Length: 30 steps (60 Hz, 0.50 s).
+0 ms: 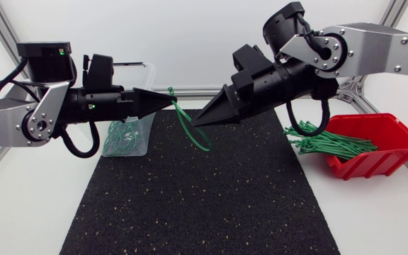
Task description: Take a green cable tie from the red box, thread the tail through the head to close it, then place it in the transparent bin on the left.
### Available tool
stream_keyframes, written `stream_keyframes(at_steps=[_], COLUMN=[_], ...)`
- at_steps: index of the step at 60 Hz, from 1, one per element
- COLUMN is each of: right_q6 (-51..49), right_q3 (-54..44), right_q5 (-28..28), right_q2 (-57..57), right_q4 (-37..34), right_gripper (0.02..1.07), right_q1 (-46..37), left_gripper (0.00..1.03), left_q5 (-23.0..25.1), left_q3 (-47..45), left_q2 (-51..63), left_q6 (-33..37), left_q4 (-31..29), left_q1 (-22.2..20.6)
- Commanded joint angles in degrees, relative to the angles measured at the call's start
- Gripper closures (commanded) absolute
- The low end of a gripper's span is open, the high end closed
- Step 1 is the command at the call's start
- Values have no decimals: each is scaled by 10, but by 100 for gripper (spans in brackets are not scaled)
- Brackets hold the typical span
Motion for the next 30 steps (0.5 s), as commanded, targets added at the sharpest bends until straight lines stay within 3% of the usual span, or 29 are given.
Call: stream_keyframes(at_steps=[1,30], right_q6=[18,35], right_q3=[7,27], right_q5=[-11,-33], right_q2=[15,35], right_q4=[-3,-7], right_gripper=[102,101], right_q1=[-4,-17], left_gripper=[100,100], left_q5=[-13,-52], left_q3=[-20,-47], left_q2=[-10,-20], left_q6=[-17,-13], left_q4=[16,52], left_q1=[-8,-26])
